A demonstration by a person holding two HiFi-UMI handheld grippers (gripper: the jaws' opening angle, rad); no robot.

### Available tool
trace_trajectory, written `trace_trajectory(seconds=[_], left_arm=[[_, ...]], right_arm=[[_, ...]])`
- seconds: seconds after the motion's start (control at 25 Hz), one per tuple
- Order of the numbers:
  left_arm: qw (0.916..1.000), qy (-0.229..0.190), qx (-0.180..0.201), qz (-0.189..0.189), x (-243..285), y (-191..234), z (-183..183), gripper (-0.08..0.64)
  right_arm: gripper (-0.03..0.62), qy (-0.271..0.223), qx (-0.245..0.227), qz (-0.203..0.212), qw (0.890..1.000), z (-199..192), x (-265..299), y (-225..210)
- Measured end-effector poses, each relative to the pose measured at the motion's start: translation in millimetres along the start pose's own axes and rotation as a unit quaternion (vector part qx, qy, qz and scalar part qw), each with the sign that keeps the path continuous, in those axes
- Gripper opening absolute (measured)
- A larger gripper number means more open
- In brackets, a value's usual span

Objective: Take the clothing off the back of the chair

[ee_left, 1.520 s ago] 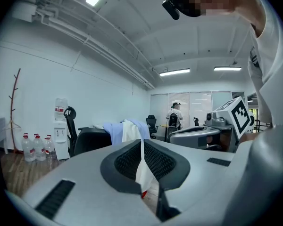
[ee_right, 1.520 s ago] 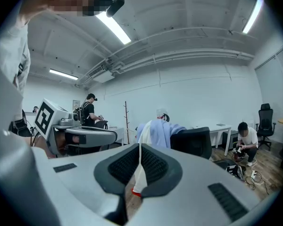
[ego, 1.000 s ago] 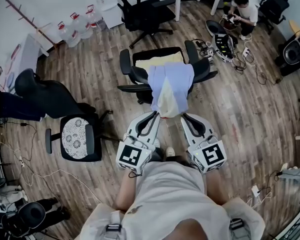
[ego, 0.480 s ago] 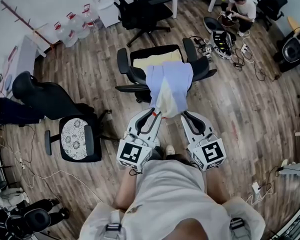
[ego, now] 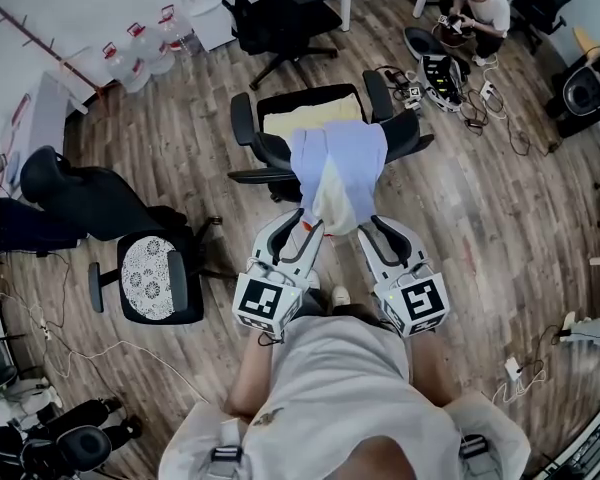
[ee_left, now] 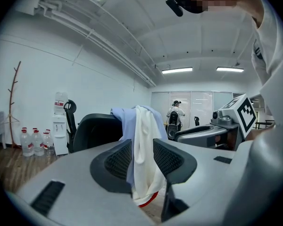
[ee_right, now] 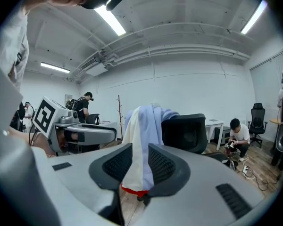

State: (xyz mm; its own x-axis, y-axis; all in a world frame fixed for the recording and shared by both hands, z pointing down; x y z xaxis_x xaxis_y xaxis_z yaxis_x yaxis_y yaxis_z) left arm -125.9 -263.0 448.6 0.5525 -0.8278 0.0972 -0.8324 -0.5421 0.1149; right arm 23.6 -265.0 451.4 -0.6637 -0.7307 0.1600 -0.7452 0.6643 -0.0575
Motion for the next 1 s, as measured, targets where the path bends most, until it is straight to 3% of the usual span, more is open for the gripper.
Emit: trace_trajectory(seconds=[0.44, 1.0], left_arm=[[0.9998, 0.015, -0.01, -0.012, 12, 9, -11, 0.204], [0.9992, 0.025, -0.001, -0.03, 26, 19, -9, 0.269]], right_arm=[[0.221, 0.012, 0.013, -0.017, 1.0, -8, 10, -9], [0.253, 0.023, 0.013, -0.014, 1.0, -10, 27, -13]])
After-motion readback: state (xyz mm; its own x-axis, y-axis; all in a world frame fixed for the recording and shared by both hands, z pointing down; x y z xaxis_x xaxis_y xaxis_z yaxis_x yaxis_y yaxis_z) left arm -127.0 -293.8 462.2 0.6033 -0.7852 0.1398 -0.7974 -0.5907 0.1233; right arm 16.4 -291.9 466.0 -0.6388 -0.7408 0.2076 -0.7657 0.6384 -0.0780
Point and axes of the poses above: the fingertips, and each gripper's own axes: x forward along the fingers, y to its left, z out of its top, the point moved 5 cm from there along -x, backward along the fingers, and after that the axes turned 6 degrees about -y, right-handed, at the moved point
